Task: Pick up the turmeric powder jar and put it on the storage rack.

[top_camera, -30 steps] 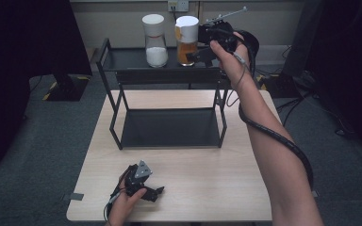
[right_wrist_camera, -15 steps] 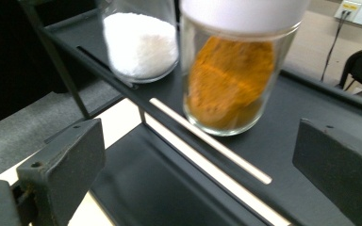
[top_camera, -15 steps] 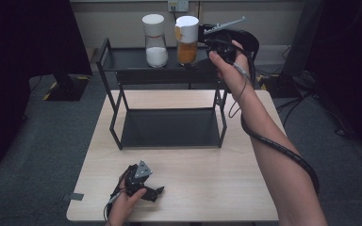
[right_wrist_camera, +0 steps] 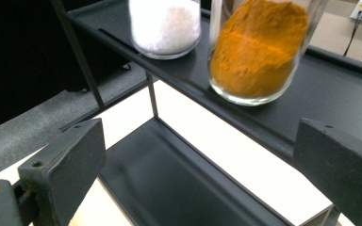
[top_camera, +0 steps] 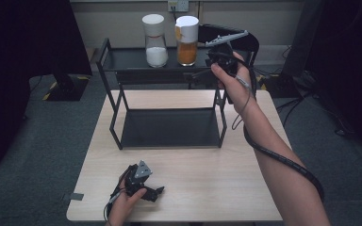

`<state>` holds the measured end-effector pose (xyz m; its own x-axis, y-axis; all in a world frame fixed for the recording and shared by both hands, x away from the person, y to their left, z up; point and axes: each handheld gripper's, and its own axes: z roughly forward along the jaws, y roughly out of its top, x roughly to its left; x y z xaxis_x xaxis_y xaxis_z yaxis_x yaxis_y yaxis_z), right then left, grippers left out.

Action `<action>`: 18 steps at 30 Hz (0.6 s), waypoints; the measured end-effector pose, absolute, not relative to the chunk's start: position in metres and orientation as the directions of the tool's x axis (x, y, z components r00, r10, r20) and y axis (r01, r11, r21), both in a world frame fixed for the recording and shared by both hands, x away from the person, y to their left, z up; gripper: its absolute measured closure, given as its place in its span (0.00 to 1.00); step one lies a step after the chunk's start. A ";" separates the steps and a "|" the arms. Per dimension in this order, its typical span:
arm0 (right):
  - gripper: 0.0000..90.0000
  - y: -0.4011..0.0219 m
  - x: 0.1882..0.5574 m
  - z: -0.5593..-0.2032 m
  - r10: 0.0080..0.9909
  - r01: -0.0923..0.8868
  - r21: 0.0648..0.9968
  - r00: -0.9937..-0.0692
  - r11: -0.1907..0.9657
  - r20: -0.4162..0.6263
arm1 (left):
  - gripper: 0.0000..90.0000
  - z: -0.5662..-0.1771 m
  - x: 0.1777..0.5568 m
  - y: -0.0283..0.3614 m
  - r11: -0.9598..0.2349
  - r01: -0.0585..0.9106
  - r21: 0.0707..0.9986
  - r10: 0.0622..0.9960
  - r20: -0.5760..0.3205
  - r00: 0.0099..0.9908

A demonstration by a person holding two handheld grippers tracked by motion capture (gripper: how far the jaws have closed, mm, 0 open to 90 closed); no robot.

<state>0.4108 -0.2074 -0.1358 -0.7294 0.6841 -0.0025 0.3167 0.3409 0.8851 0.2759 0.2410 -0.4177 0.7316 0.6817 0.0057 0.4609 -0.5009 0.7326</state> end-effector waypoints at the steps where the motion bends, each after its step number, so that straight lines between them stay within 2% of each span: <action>1: 0.03 -0.208 0.409 -0.137 0.684 0.315 0.886 -0.729 0.340 -0.003 | 0.00 -0.418 0.276 0.241 -0.501 0.461 0.733 0.682 0.006 0.732; 18: 0.04 -0.207 0.391 -0.164 0.632 0.280 0.872 -0.773 0.402 -0.043 | 0.00 -0.418 0.276 0.241 -0.501 0.461 0.733 0.682 0.006 0.732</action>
